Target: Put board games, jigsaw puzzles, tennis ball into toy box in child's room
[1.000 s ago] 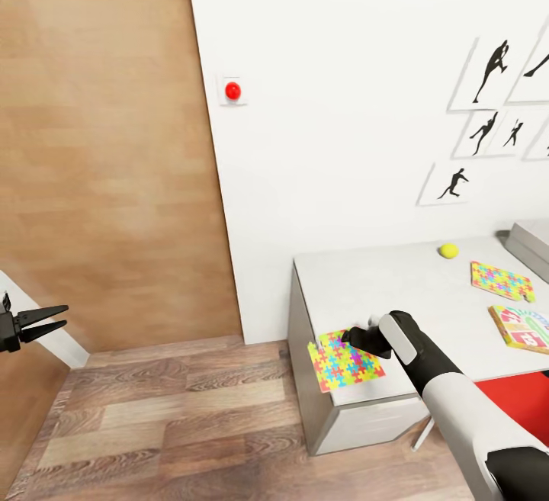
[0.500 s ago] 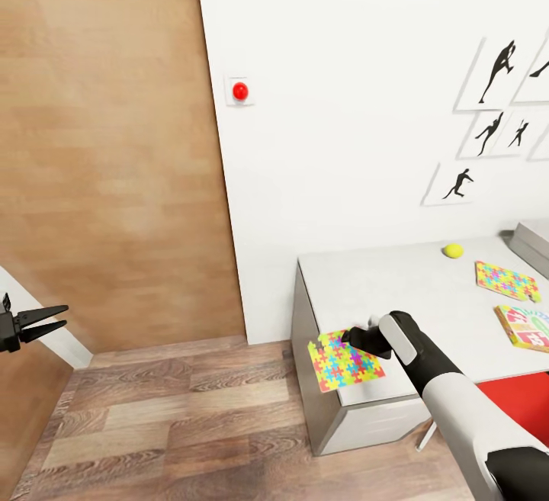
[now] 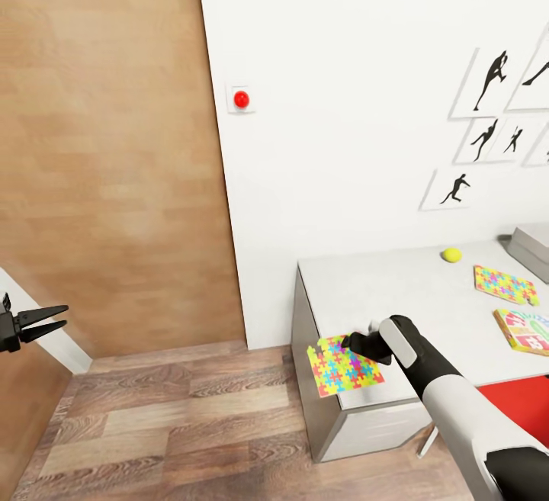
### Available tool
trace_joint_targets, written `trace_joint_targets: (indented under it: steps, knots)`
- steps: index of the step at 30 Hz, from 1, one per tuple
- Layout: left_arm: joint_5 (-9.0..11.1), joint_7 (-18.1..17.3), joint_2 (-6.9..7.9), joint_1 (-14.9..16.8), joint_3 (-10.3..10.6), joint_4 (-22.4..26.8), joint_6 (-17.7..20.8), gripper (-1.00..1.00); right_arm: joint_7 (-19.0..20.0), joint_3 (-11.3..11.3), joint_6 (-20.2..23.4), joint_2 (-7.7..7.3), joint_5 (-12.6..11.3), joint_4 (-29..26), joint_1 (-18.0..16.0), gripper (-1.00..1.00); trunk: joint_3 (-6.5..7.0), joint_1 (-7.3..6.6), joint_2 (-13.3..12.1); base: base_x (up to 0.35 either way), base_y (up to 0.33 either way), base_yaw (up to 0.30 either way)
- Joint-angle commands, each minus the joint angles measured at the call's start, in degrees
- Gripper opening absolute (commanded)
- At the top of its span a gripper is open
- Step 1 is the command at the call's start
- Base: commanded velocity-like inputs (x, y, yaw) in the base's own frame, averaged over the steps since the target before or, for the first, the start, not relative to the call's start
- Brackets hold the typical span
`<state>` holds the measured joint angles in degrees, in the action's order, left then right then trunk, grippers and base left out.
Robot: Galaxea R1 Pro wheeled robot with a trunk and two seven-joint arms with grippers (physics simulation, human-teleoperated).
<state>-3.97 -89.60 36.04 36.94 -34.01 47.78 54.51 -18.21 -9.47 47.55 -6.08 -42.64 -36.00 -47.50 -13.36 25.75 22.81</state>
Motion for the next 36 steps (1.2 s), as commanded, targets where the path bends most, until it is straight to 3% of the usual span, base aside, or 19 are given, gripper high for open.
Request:
trace_joint_targets:
  steps: [1, 27, 32, 36]
  knots:
    - [-0.42, -0.4, -0.01, 0.07, -0.09, 0.03, 0.6, 1.0, -0.51, -0.37, 0.09, -0.08, -0.6, -0.13, -0.05, 1.0, -0.02, 0.04, 0.11, 0.0, 0.0, 0.0]
    - [-0.42, -0.4, -0.01, 0.07, -0.09, 0.03, 0.6, 1.0, -0.51, -0.37, -0.15, -0.37, -0.6, -0.76, -0.05, 1.0, 2.38, 0.04, 0.11, 0.0, 0.0, 0.0]
    - [-0.42, -0.4, -0.01, 0.07, -0.09, 0.03, 0.6, 1.0, -0.54, -0.31, -0.09, -0.7, -0.67, -4.33, 0.89, 1.0, 2.84, 0.04, 0.11, 0.0, 0.0, 0.0]
    - [-0.42, -0.4, -0.01, 0.07, -0.09, 0.03, 0.6, 1.0, -0.62, -0.1, 0.24, -0.85, -0.71, -10.37, 3.45, 1.0, 3.21, 0.04, 0.11, 0.0, 0.0, 0.0]
